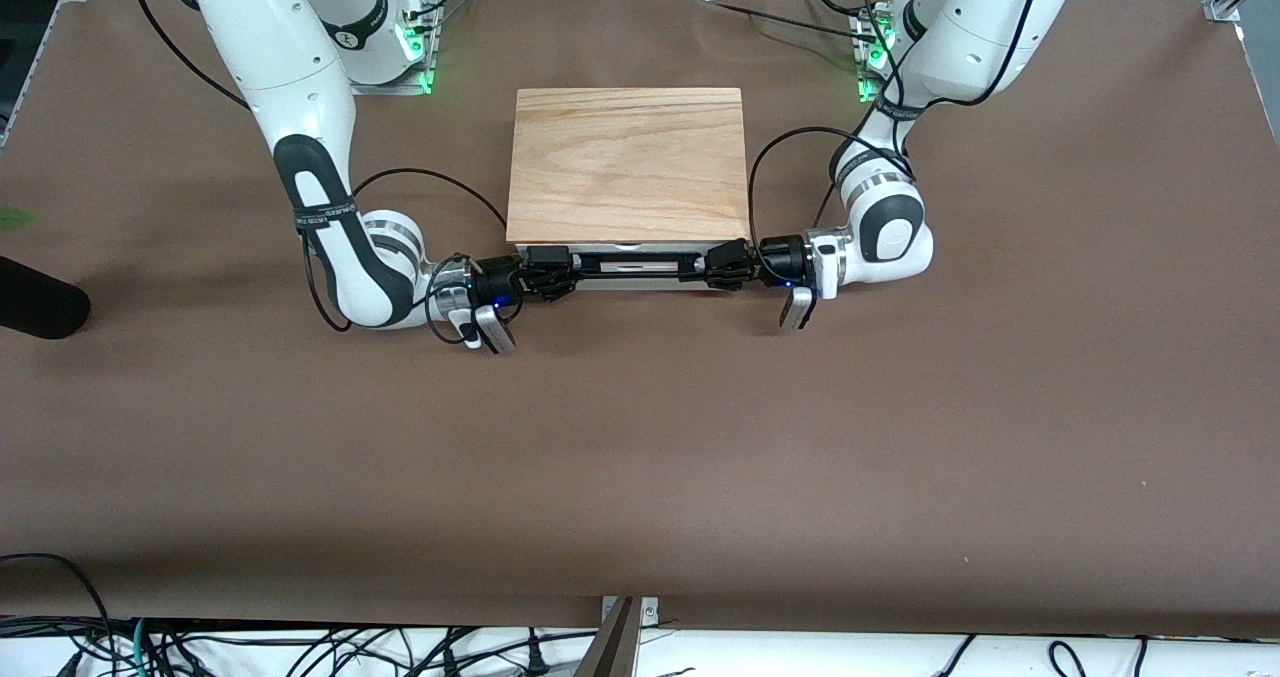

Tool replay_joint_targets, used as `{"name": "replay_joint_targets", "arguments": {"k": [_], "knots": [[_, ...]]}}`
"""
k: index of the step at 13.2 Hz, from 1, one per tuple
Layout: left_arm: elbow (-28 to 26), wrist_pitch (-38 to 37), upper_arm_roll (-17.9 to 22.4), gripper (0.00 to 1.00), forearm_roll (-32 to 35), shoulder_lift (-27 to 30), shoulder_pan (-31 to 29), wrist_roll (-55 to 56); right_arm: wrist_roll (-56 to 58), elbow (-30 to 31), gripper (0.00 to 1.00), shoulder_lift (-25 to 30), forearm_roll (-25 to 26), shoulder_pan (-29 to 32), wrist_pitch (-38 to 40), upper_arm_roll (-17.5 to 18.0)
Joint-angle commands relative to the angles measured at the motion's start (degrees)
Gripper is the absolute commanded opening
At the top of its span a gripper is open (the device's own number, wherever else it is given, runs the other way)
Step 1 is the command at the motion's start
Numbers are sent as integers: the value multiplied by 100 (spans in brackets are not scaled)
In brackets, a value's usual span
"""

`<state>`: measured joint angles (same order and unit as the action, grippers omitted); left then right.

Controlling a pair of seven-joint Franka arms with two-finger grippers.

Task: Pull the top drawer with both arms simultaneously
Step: 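Grip the drawer front ends with the left and right grippers, then pull the drawer out of the cabinet with both grippers together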

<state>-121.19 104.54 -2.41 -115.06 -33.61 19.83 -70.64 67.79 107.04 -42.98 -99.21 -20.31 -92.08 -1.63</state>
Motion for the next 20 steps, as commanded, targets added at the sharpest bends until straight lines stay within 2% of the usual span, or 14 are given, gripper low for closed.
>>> {"name": "replay_joint_targets", "arguments": {"k": [1,7,20], "knots": [[-36,199,-84,0,-69,-225,135,-231,-267,-271,0,132,-134,150,-91,-39],[165,199,-49,0,-60,-374,-49,-240,-600,-561,0,88,-125,220,-144,-48],[1150,207,83,0,-16,-989,-260,-73,-1268,-1581,0,-333,-116,378,-284,-48]]}}
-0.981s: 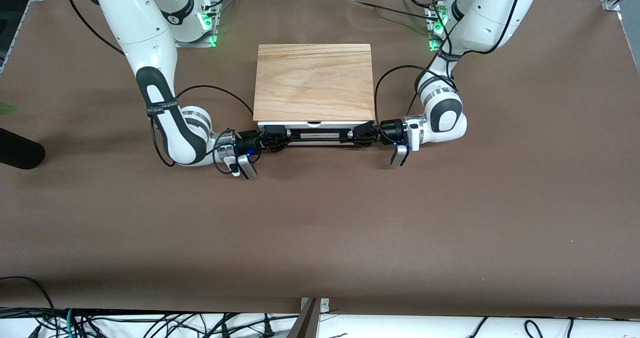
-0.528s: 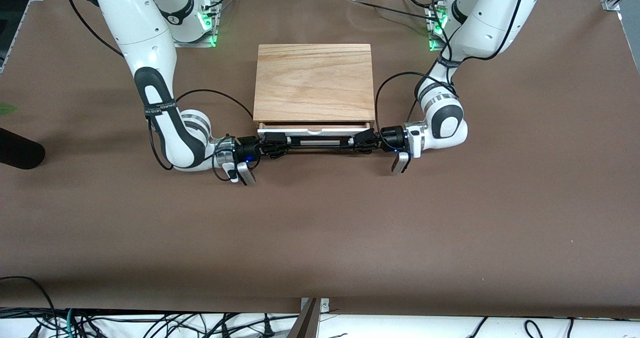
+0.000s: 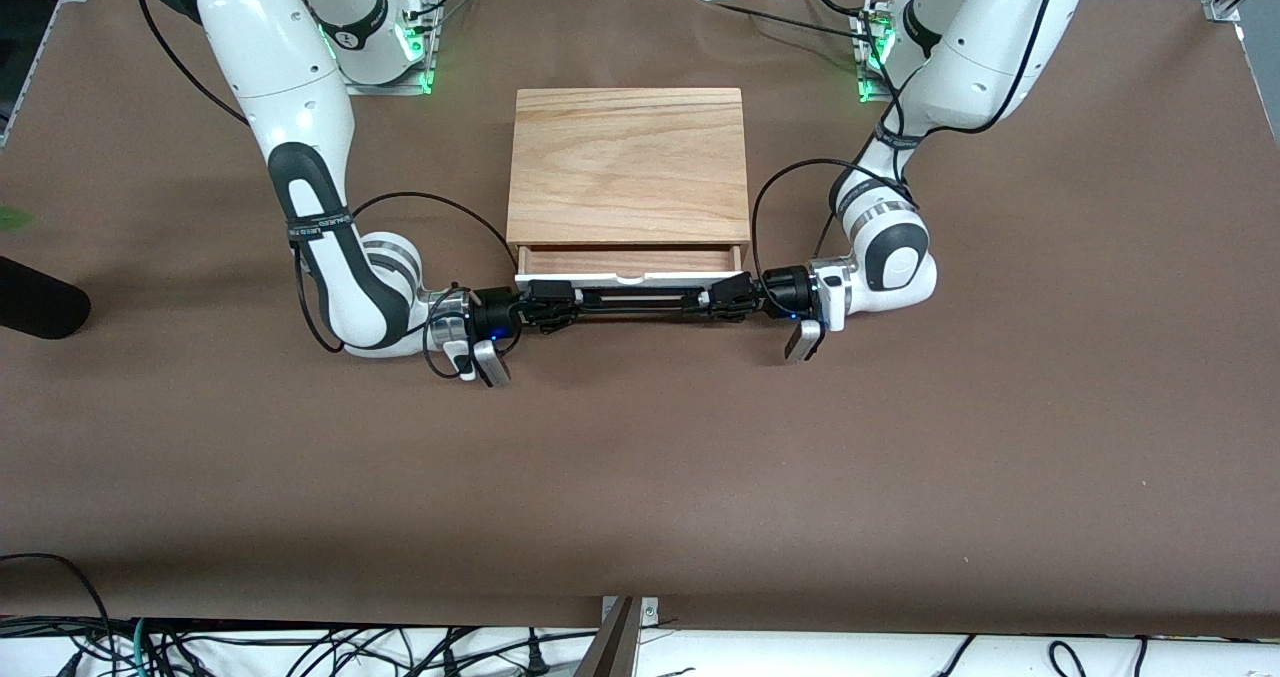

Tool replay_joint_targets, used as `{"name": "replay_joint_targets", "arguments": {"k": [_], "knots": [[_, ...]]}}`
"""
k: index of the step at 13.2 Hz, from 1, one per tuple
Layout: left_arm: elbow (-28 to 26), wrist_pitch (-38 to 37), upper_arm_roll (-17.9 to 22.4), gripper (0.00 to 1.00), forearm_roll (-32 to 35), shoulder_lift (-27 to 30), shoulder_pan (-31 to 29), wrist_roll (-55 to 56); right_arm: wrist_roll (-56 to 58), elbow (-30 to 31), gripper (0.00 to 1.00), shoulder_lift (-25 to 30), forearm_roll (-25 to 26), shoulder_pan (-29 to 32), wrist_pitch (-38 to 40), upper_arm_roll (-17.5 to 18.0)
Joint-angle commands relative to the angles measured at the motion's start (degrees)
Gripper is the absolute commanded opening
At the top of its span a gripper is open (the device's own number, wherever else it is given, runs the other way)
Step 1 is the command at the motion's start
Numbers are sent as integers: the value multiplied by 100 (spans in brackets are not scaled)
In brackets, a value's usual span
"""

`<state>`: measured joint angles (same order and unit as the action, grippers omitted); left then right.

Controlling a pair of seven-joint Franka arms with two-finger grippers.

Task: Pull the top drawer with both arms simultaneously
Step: 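Pull the drawer out of the cabinet with both grippers together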

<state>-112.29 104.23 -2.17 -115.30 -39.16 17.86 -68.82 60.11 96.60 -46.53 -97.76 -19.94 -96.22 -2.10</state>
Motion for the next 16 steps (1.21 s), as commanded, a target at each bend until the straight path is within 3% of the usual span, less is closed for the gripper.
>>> {"name": "replay_joint_targets", "arguments": {"k": [1,16], "knots": [[312,246,76,0,7,-478,-72,-246,-552,-624,0,-22,-261,376,121,-1],[1139,510,208,0,60,-909,-248,360,-1290,-1626,0,-523,-454,640,-2,-1]]}}
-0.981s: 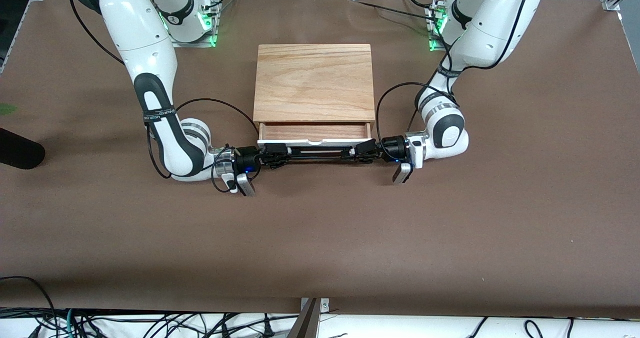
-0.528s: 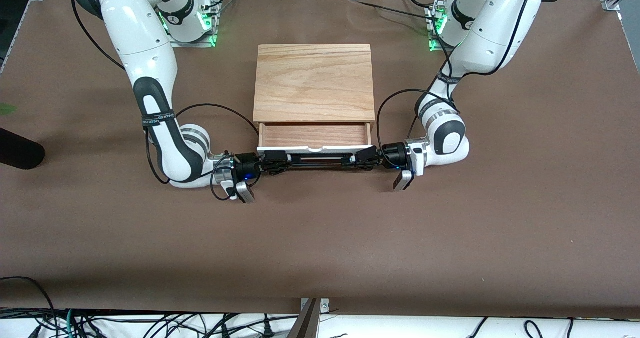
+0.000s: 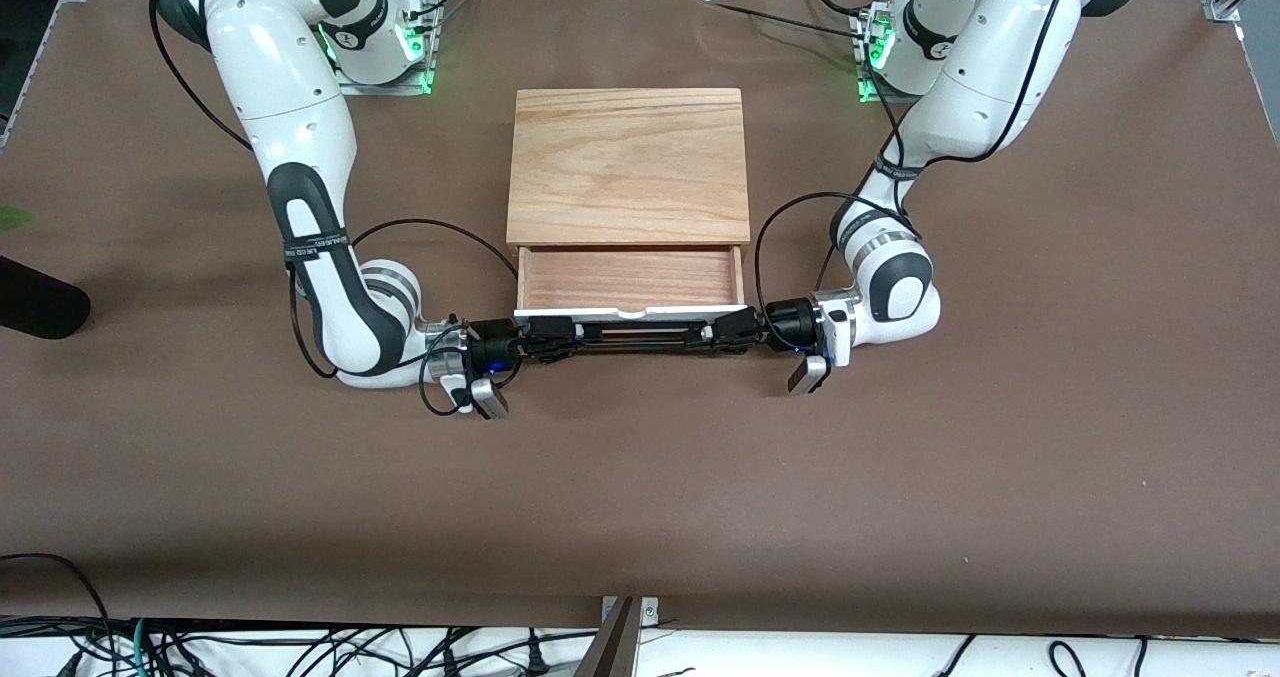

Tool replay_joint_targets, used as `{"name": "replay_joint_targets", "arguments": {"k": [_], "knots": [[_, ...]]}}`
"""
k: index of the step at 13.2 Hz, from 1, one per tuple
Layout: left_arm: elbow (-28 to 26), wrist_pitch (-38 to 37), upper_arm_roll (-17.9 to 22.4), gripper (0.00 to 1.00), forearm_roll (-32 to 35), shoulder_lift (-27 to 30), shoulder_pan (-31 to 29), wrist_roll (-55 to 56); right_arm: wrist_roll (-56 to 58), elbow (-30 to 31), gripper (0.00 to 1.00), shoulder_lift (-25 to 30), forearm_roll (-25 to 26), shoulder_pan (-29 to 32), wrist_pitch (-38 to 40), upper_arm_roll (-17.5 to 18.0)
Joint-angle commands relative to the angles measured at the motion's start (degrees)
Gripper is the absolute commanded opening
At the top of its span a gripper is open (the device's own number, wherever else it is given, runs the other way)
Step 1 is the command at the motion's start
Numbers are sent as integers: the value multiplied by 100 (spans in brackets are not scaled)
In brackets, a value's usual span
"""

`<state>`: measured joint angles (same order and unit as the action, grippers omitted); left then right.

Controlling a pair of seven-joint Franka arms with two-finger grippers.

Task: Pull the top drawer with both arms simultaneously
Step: 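Pull the drawer out of the cabinet with both grippers together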

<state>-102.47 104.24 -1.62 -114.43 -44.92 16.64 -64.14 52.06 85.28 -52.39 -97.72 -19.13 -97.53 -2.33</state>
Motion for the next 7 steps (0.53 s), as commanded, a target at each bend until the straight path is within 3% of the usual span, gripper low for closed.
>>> {"name": "replay_joint_targets", "arguments": {"k": [1,7], "knots": [[166,518,205,0,-27,-359,-126,-90,-503,-521,0,53,-458,568,86,22],[402,518,355,0,-27,-421,-126,165,-512,-618,0,0,-625,585,-240,22]]}}
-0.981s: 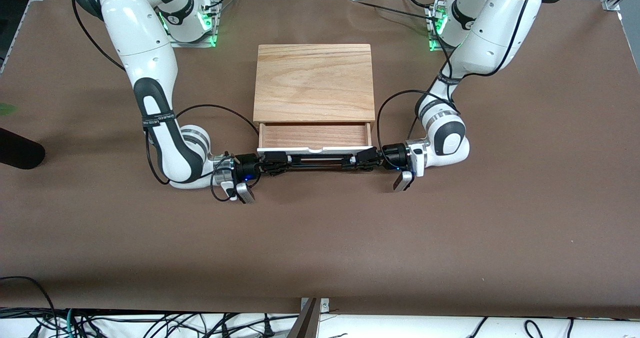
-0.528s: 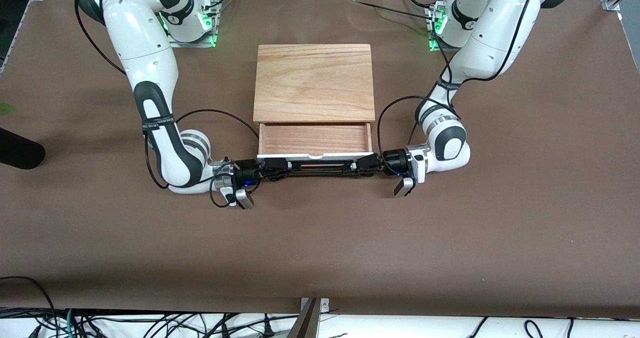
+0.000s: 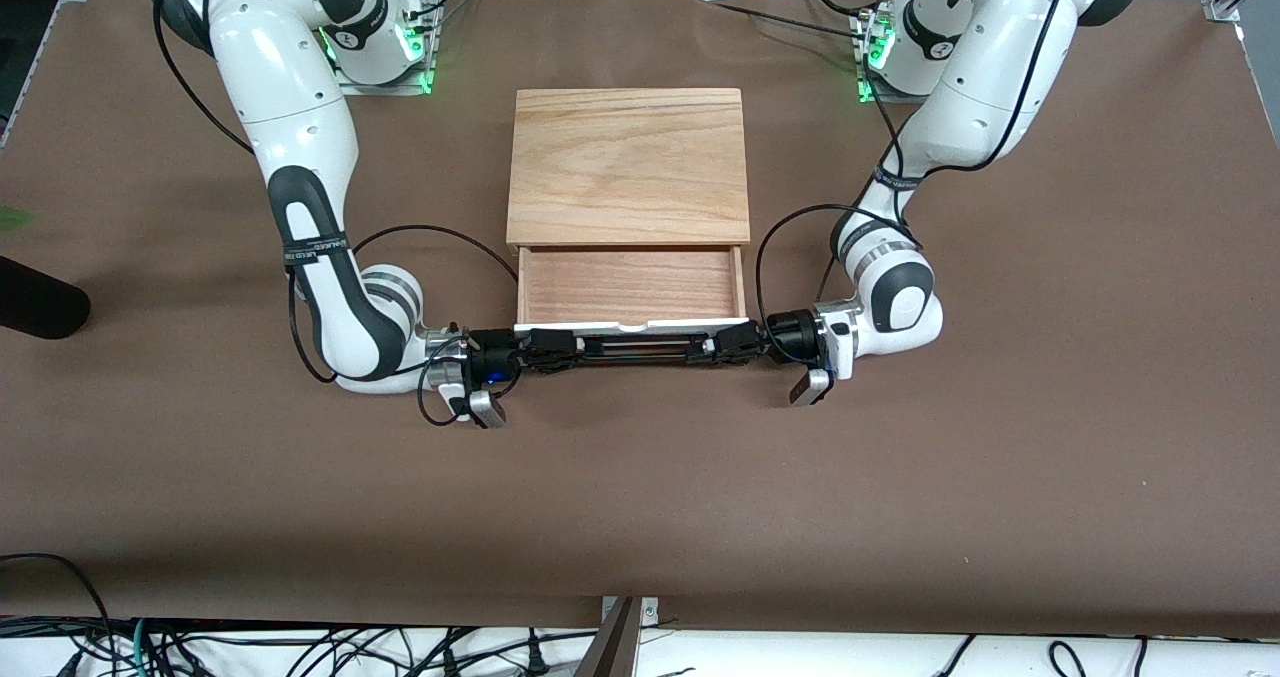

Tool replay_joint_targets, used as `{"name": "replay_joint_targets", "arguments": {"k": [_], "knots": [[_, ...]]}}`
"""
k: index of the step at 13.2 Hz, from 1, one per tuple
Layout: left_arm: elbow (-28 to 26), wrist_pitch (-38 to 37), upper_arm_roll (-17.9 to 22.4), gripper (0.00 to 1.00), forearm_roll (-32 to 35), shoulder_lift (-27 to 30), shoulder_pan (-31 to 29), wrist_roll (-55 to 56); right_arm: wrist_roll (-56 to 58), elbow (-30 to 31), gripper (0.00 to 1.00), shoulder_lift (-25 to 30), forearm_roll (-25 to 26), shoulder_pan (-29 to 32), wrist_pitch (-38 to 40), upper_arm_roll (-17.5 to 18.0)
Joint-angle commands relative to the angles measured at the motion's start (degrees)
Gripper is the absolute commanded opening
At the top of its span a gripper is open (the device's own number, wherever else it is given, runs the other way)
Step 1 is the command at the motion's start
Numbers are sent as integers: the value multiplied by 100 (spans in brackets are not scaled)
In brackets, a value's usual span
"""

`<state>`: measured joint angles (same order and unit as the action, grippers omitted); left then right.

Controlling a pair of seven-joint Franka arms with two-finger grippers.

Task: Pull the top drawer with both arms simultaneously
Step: 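Pull the drawer out of the cabinet with both grippers together, then open both grippers and draw them back from the drawer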

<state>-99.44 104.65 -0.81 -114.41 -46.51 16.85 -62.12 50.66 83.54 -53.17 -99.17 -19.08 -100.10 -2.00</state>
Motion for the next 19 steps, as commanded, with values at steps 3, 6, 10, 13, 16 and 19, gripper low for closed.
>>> {"name": "replay_joint_targets", "arguments": {"k": [3,6,10,13,16,19], "knots": [[126,478,310,0,-28,-288,-164,41,-356,-453,0,35,-480,616,87,-11],[109,478,310,0,-37,-280,-164,33,-355,-444,0,34,-463,616,113,-11],[39,478,310,0,-28,-253,-173,7,-364,-444,57,35,-436,616,183,-11],[12,478,310,20,-37,-218,-173,7,-303,-444,100,70,-200,668,368,-11],[-23,487,318,100,-37,-148,-208,23,-355,-453,100,122,230,853,526,-11],[-14,487,353,100,-28,-104,-261,155,-539,-453,100,280,1116,1143,641,-11]]}}
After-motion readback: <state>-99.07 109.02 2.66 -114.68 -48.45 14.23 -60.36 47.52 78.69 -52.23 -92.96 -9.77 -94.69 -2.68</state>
